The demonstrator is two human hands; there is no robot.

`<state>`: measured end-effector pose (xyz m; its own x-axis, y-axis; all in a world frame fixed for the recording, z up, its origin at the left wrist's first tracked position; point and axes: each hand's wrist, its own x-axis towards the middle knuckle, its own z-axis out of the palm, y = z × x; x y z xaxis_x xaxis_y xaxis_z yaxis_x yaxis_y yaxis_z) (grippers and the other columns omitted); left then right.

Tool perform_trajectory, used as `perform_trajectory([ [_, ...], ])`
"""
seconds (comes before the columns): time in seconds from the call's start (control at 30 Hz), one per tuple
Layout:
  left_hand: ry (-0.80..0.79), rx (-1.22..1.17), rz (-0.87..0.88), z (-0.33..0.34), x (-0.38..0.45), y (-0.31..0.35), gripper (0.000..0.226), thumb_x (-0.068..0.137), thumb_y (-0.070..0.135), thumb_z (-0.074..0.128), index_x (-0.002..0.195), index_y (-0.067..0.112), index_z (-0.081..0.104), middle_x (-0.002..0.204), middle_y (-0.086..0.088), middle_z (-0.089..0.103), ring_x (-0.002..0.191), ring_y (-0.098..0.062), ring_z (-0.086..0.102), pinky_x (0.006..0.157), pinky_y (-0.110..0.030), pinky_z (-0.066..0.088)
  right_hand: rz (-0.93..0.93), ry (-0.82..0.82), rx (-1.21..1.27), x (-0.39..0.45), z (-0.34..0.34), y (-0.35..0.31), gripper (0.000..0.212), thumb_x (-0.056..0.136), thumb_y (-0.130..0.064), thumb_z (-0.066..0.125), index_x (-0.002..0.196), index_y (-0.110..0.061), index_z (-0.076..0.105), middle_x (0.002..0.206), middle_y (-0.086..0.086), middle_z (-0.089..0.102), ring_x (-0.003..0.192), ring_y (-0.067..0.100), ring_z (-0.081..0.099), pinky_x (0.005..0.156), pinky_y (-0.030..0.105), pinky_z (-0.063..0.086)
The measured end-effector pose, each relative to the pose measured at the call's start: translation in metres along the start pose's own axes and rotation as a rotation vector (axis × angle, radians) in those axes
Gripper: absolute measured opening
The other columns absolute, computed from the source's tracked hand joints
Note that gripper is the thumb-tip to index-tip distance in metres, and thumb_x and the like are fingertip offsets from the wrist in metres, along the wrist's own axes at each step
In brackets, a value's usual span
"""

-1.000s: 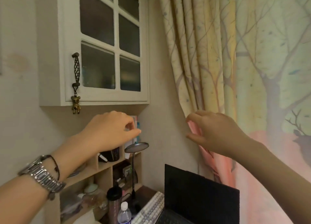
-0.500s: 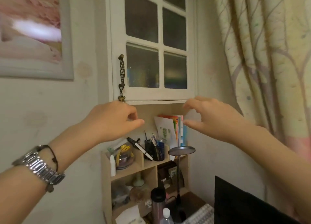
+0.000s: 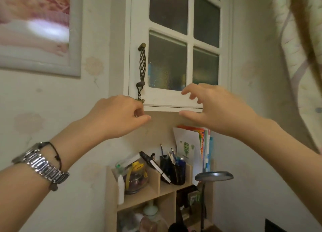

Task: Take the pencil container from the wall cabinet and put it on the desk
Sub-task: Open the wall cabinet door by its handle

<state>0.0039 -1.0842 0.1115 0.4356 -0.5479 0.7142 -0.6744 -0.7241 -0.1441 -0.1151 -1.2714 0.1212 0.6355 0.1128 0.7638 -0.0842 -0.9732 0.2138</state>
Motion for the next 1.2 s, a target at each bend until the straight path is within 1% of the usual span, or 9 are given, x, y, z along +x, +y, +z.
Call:
perform_trajectory([
  [0.1,0.091,0.021,-0.014,0.025,0.032,-0.036,0.033,0.085,0.056,0.043,0.091,0.033,0.066,0.097,0.008,0.065,0.086,-0.016,0.059,0.064,-0.031,0.044,0.023,0.023,-0.021,0.039,0.035,0.002,0.048,0.085,-0.052,0.054,0.126,-0.029,0.046,0.119,-0.003,0.059,0.101,0.02,0.059,0.081,0.042,0.054],
  [0.2,0.228,0.044,0.012,0.049,0.062,-0.068,0.037,0.086,0.056,0.041,0.097,0.031,0.065,0.101,0.006,0.065,0.083,-0.016,0.058,0.064,-0.031,0.042,0.053,0.072,-0.021,0.077,0.07,0.004,0.046,0.085,-0.053,0.053,0.123,-0.029,0.046,0.114,-0.004,0.06,0.097,0.021,0.06,0.078,0.043,0.055],
  [0.33,0.438,0.045,0.12,0.081,0.094,-0.099,0.042,0.087,0.052,0.041,0.107,0.024,0.064,0.111,0.002,0.065,0.103,-0.02,0.053,0.08,-0.036,0.04,0.083,0.168,0.011,0.122,0.102,0.004,0.046,0.086,-0.051,0.054,0.125,-0.028,0.045,0.103,-0.004,0.063,0.088,0.017,0.059,0.074,0.042,0.055],
  [0.5,0.604,0.027,0.213,0.113,0.122,-0.117,0.045,0.082,0.043,0.051,0.116,0.014,0.059,0.13,-0.009,0.053,0.123,-0.029,0.041,0.094,-0.039,0.032,0.115,0.326,0.169,0.154,0.125,0.001,0.052,0.084,-0.053,0.051,0.131,-0.033,0.04,0.092,-0.012,0.063,0.078,0.009,0.06,0.068,0.031,0.052],
  [0.63,0.659,-0.046,0.222,0.128,0.131,-0.121,0.049,0.083,0.04,0.051,0.123,0.012,0.055,0.138,-0.011,0.047,0.131,-0.031,0.035,0.102,-0.041,0.026,0.119,0.41,0.293,0.165,0.133,-0.01,0.046,0.088,-0.049,0.051,0.13,-0.036,0.038,0.087,-0.019,0.062,0.076,0.006,0.061,0.068,0.024,0.052],
  [0.77,0.689,-0.133,0.22,0.133,0.134,-0.121,0.05,0.081,0.038,0.052,0.124,0.013,0.054,0.14,-0.009,0.045,0.132,-0.03,0.034,0.101,-0.04,0.025,0.106,0.39,0.291,0.176,0.137,-0.023,0.047,0.087,-0.048,0.055,0.13,-0.036,0.038,0.087,-0.019,0.062,0.076,0.004,0.063,0.071,0.032,0.057],
  [0.9,0.697,-0.179,0.216,0.134,0.134,-0.123,0.052,0.079,0.039,0.052,0.124,0.013,0.053,0.14,-0.009,0.044,0.132,-0.03,0.033,0.1,-0.04,0.024,0.126,0.414,0.329,0.184,0.141,-0.028,0.046,0.086,-0.041,0.062,0.127,-0.035,0.041,0.087,-0.014,0.063,0.076,0.004,0.063,0.07,0.028,0.056],
  [1.1,0.703,-0.229,0.187,0.136,0.133,-0.123,0.058,0.079,0.042,0.05,0.129,0.013,0.049,0.145,-0.007,0.039,0.133,-0.029,0.031,0.101,-0.043,0.027,0.161,0.423,0.528,0.187,0.142,-0.027,0.043,0.086,-0.025,0.064,0.123,-0.035,0.044,0.078,-0.009,0.06,0.051,0.003,0.052,0.05,0.016,0.046],
  [1.2,0.688,-0.246,0.17,0.135,0.131,-0.121,0.06,0.08,0.044,0.05,0.131,0.014,0.047,0.146,-0.006,0.038,0.133,-0.028,0.031,0.101,-0.043,0.027,0.173,0.401,0.566,0.185,0.139,-0.027,0.044,0.087,-0.021,0.061,0.124,-0.034,0.041,0.079,-0.008,0.058,0.045,0.002,0.048,0.046,0.014,0.042],
])
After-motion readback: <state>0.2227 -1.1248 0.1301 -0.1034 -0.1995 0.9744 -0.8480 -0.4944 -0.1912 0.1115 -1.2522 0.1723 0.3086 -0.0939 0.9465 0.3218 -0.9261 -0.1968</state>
